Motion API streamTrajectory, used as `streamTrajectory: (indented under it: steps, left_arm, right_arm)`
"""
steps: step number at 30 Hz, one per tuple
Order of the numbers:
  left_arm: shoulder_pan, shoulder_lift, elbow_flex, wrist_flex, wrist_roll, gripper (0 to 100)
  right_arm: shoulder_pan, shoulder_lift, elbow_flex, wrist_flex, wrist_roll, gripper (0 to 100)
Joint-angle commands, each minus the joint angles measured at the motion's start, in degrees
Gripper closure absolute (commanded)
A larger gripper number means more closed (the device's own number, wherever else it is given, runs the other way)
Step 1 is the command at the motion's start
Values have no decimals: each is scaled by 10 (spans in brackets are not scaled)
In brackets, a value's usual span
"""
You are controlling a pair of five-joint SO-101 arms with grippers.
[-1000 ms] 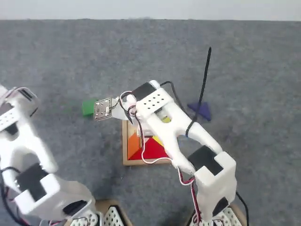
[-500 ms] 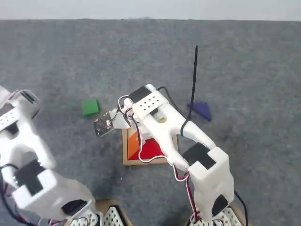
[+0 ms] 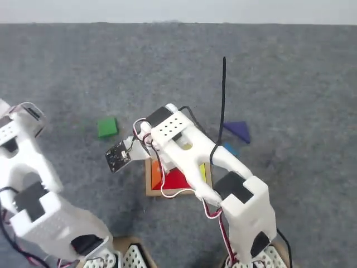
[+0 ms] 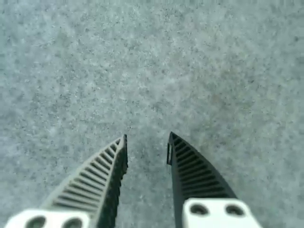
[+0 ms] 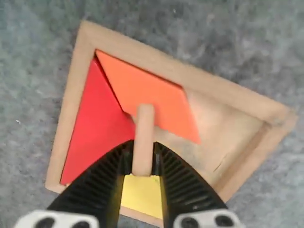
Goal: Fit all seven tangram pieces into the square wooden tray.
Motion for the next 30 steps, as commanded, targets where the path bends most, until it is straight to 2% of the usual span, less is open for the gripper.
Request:
streamTrajectory:
  steps: [1, 3, 5, 13, 15, 18, 21, 23, 28, 30]
  left_arm:
    - [11, -8, -27, 4, -4, 863]
    - [11, -8, -27, 4, -4, 863]
    - [11, -8, -27, 4, -4, 863]
    - [16, -8, -27, 4, -4, 863]
    - [19, -8, -27, 11, -4, 863]
    - [20, -10, -30, 26, -4, 863]
    - [19, -26, -27, 28, -4, 863]
    - [20, -45, -18, 34, -4, 863]
    - [40, -98, 22, 32, -4, 863]
    - [51, -117, 36, 25, -4, 863]
  right_arm:
    - [-4, -12, -12, -2, 18, 991]
    - [-2, -12, -27, 4, -8, 991]
    - [0, -12, -53, 13, -90, 991]
    - [16, -7, -94, 87, -691, 991]
    - [16, -7, -92, 90, -811, 991]
    - [15, -6, -92, 68, -940, 990]
    - [15, -6, -91, 42, -1044, 989]
    - [15, -6, -91, 25, -1081, 989]
    - [15, -6, -71, -4, -1088, 982]
    - [15, -5, -52, -24, -1080, 939]
